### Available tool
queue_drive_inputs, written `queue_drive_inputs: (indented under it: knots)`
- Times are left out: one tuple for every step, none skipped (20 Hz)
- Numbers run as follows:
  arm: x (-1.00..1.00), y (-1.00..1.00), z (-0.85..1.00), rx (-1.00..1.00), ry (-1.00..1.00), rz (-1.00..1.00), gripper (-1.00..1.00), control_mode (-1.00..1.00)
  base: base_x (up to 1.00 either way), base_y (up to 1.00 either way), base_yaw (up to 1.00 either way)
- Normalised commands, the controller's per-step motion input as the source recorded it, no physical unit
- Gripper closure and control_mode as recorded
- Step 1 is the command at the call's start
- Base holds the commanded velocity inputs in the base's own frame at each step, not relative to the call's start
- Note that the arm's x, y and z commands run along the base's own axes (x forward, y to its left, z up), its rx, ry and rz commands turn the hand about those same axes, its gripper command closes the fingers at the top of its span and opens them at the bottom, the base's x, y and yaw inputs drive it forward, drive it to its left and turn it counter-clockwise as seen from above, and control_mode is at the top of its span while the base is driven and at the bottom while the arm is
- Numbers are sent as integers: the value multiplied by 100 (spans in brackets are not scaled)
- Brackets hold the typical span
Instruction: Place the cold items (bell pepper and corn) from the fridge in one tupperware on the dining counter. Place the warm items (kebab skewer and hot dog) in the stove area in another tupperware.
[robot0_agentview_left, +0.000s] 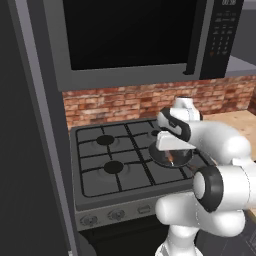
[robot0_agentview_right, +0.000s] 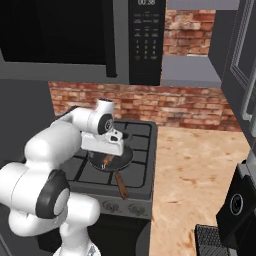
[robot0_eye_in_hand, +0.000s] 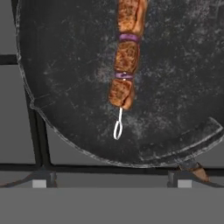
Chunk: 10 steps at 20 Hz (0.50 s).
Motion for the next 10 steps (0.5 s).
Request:
queue_drive_inputs:
  knots:
    - [47,0,-26,0,0,0,-100,-100,0,0,0]
    - [37,0,-19,0,0,0,-100,-100,0,0,0]
    - [28,0,-26,0,-5,0,-100,-100,0,0,0]
    - [20,0,-35,0,-15,0,-100,-100,0,0,0]
    - [14,0,-43,0,-17,0,-100,-100,0,0,0]
    - [16,0,-41,0,-22,0,-100,-100,0,0,0]
    - [9,0,-40,0,-36,0,-100,-100,0,0,0]
    - [1,0,-46,0,-54,0,-100,-100,0,0,0]
    - [0,-2,-47,0,-38,0,-100,-100,0,0,0]
    - [0,-2,-42,0,-20,0,-100,-100,0,0,0]
